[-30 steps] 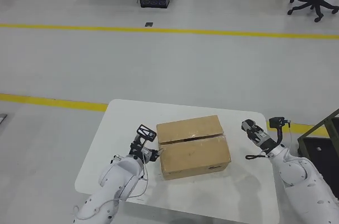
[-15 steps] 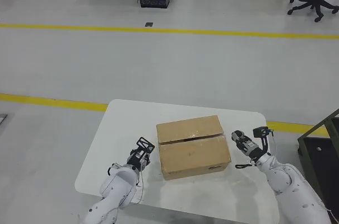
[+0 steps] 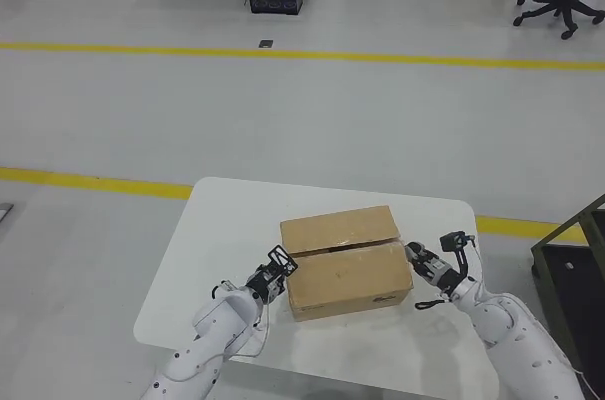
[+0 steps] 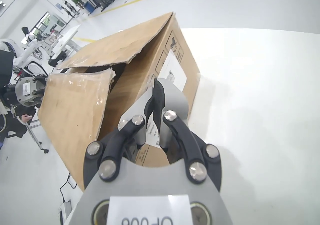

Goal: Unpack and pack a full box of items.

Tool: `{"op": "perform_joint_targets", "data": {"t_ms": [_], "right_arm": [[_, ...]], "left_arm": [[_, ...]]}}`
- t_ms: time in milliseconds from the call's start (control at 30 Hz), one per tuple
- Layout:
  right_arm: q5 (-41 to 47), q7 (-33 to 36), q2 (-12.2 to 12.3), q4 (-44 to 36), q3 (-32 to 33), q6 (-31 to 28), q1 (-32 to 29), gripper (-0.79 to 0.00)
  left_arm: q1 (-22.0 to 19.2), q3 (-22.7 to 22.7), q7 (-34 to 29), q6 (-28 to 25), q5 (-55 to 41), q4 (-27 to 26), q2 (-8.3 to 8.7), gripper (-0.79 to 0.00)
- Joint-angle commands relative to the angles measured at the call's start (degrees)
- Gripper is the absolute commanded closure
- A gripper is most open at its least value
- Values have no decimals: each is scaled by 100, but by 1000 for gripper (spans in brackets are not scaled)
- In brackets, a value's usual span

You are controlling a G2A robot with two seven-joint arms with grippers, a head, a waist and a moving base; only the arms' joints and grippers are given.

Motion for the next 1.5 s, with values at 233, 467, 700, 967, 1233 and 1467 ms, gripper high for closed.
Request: {"op": "perform_joint_targets", "data": {"t_ms": [233,467,700,967,1233,1467], "right_arm": [[19,121,5,-103,37,-148,-120,0],[20,259,108,-498,397,-253,-492,0],[90,415,254,-1083,990,-238,-1208,0],[238,602,340,-1709,1450,-74,-1788,-197],[225,628,407,-1905,1955,142,-1869,-339],[395,565,433,-2349,2256,170,-1757,-231]], "left_arm": [[-156,127,217,-143,-100,162,-61,0],[-265,272,394,-326,-67,179,-103,0],[-349,373,544,-597,3,187,-123,0],[-435,452,437,-604,145,249,-155,-785],[-298,383,284,-464,403,-82,-134,-785],[-4,154,122,-257,517,-519,-85,-785]]}}
